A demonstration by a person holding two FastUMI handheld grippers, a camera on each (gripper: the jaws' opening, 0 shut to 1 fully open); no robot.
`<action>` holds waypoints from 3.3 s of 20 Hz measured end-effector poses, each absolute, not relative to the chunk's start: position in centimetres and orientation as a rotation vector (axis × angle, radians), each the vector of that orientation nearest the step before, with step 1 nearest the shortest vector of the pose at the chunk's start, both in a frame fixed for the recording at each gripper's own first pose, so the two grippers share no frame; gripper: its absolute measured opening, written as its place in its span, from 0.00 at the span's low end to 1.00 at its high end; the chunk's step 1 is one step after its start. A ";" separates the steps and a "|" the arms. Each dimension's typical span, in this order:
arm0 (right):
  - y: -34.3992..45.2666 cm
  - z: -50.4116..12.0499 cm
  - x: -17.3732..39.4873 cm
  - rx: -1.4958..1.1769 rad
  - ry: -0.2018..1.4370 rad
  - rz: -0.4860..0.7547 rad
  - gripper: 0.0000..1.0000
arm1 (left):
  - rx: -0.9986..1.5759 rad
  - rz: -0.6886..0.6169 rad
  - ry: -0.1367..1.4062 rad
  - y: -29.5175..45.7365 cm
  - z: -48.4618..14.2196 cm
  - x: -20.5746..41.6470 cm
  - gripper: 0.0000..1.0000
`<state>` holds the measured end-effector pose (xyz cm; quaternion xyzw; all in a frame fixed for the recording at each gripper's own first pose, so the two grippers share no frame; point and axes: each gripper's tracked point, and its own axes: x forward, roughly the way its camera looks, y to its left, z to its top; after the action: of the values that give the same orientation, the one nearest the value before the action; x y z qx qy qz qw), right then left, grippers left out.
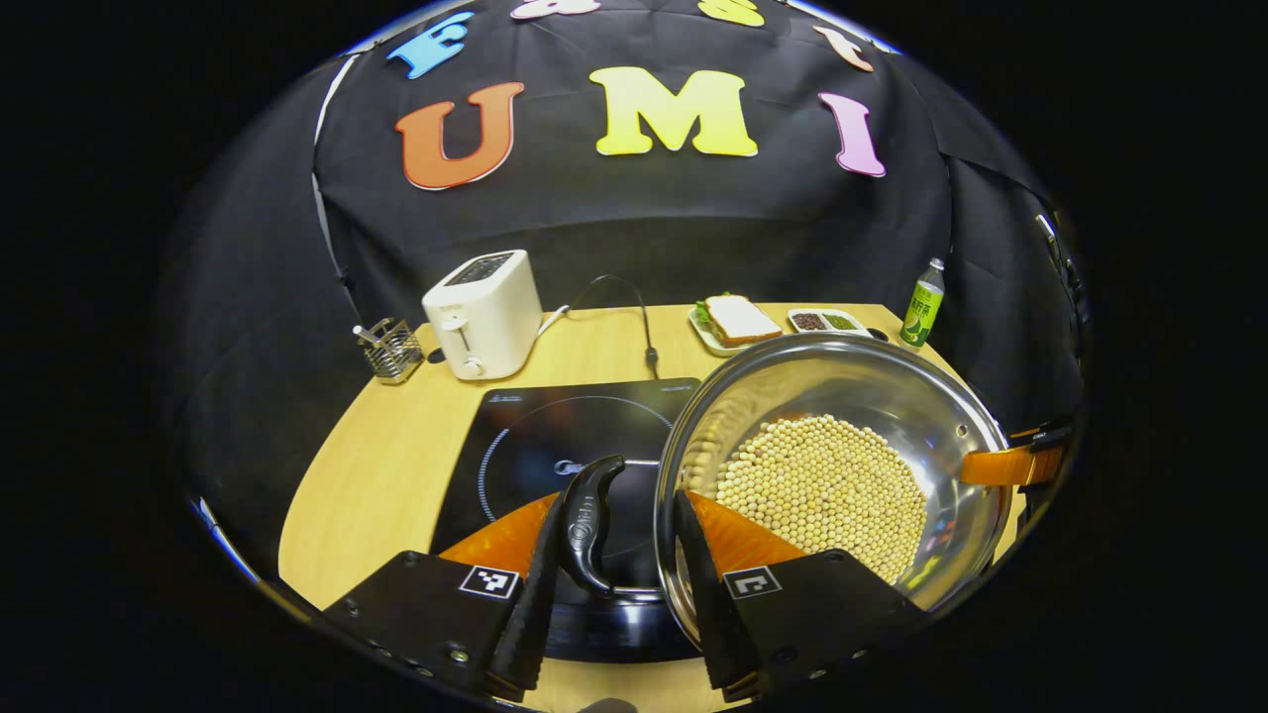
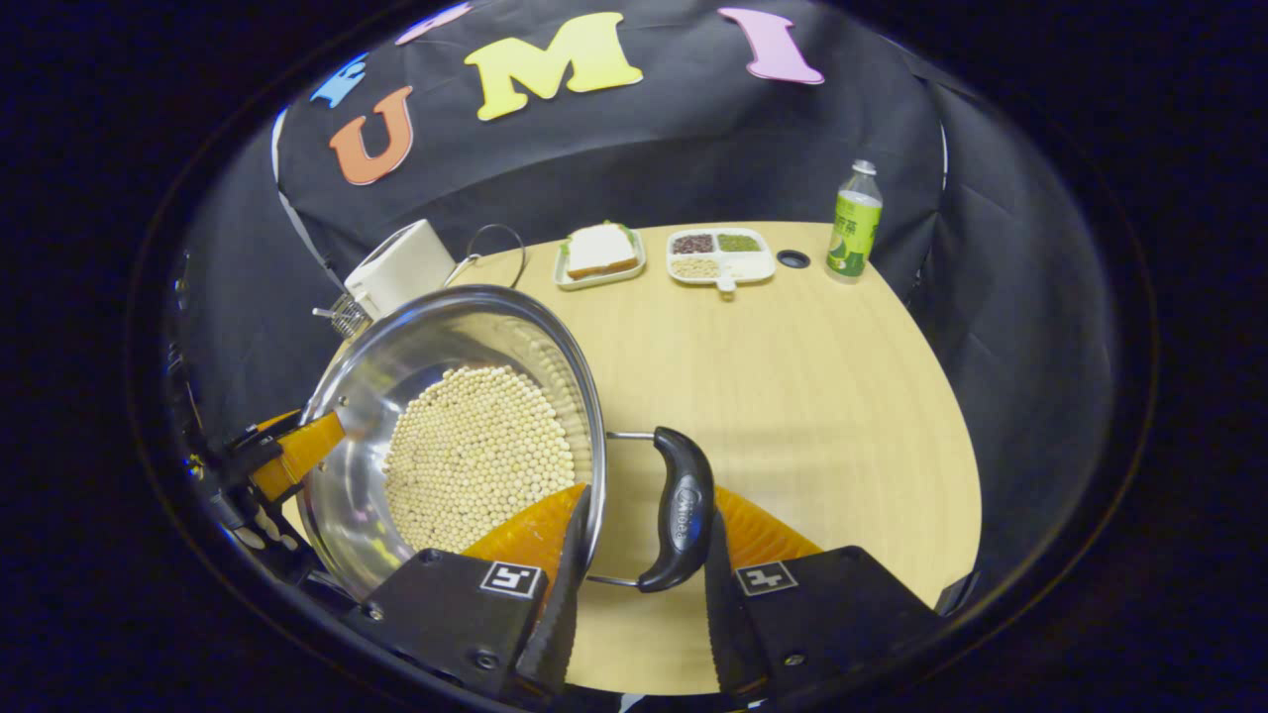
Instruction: First push the handle of the pot to place it horizontally, then grasp the pot with both hands and set it on the induction cooktop.
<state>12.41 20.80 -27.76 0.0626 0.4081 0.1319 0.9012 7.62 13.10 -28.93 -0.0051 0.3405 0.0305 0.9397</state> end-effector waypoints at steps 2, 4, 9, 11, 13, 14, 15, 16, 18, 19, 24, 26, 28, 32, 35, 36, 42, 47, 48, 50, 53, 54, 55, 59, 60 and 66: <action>23.2 -27.5 11.9 0.128 0.842 0.283 0.55 | -0.003 0.072 0.687 15.4 -28.5 7.1 0.60; 25.5 -27.1 11.7 0.134 0.845 0.295 0.55 | -0.001 0.086 0.687 17.5 -28.3 6.8 0.60; 29.9 -26.8 12.4 0.124 0.862 0.322 0.55 | 0.005 0.117 0.687 21.9 -28.4 7.1 0.60; 31.4 -26.7 13.1 0.117 0.865 0.329 0.55 | 0.001 0.133 0.692 23.1 -28.8 7.4 0.60; 32.5 -27.0 13.5 0.113 0.876 0.333 0.55 | 0.001 0.141 0.696 24.5 -29.1 8.0 0.60; 33.1 -27.1 13.8 0.110 0.879 0.335 0.55 | 0.001 0.143 0.697 24.9 -29.4 8.3 0.60; 34.2 -27.0 14.6 0.106 0.881 0.335 0.55 | 0.000 0.146 0.701 25.3 -29.5 8.5 0.60; 34.9 -27.2 15.2 0.098 0.888 0.336 0.55 | -0.001 0.149 0.705 26.1 -30.1 9.0 0.60; 36.1 -27.6 15.8 0.089 0.898 0.336 0.55 | -0.005 0.159 0.718 27.5 -31.1 10.0 0.60; 36.6 -27.6 16.2 0.086 0.901 0.338 0.55 | -0.008 0.163 0.721 28.0 -31.4 10.2 0.60; 38.4 -28.2 17.9 0.076 0.912 0.338 0.55 | -0.015 0.174 0.729 29.5 -32.5 11.6 0.60; 38.7 -28.5 18.1 0.077 0.916 0.335 0.55 | -0.018 0.172 0.732 29.7 -33.0 12.1 0.60; 38.7 -28.7 18.4 0.075 0.921 0.330 0.55 | -0.017 0.166 0.736 29.6 -33.3 12.3 0.60; 38.6 -29.1 18.8 0.073 0.928 0.325 0.55 | -0.024 0.165 0.739 29.5 -33.8 12.6 0.60; 38.7 -30.0 18.4 0.063 0.953 0.325 0.55 | -0.026 0.168 0.764 29.5 -34.9 12.4 0.60; 38.8 -29.6 18.6 0.067 0.928 0.318 0.55 | -0.025 0.162 0.758 29.6 -34.9 12.3 0.60; 38.5 -29.9 18.7 0.090 0.903 0.324 0.56 | -0.003 0.156 0.726 29.5 -35.1 12.4 0.61; 38.6 -29.9 18.8 0.123 0.886 0.319 0.60 | 0.006 0.164 0.717 29.6 -34.9 12.5 0.65; 38.5 -29.9 18.8 0.118 0.885 0.325 0.60 | 0.022 0.174 0.715 30.0 -34.9 12.4 0.66; 38.1 -29.8 19.0 0.131 0.868 0.323 0.65 | 0.061 0.196 0.664 30.6 -33.7 12.7 0.81; 37.3 -29.6 18.7 0.143 0.843 0.329 0.89 | 0.104 0.213 0.598 31.8 -31.6 12.5 0.95; 37.3 -29.3 18.6 0.155 0.829 0.343 0.94 | 0.110 0.217 0.593 31.8 -31.1 12.1 0.95; 37.3 -28.4 18.3 0.168 0.801 0.356 0.95 | 0.111 0.223 0.580 31.7 -30.3 11.6 0.95; 37.0 -25.5 16.9 0.157 0.710 0.411 0.94 | 0.075 0.261 0.521 30.8 -27.4 9.4 0.95; 36.8 -24.8 16.5 0.143 0.689 0.417 0.94 | 0.072 0.260 0.509 30.4 -26.8 9.0 0.95; 33.9 -20.8 14.7 0.111 0.582 0.420 0.94 | 0.102 0.214 0.437 26.0 -22.4 7.3 0.95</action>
<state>14.72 33.92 -20.81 0.0541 0.2846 0.2053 0.9349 7.35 25.99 -22.41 0.0504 0.2162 0.1061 0.9693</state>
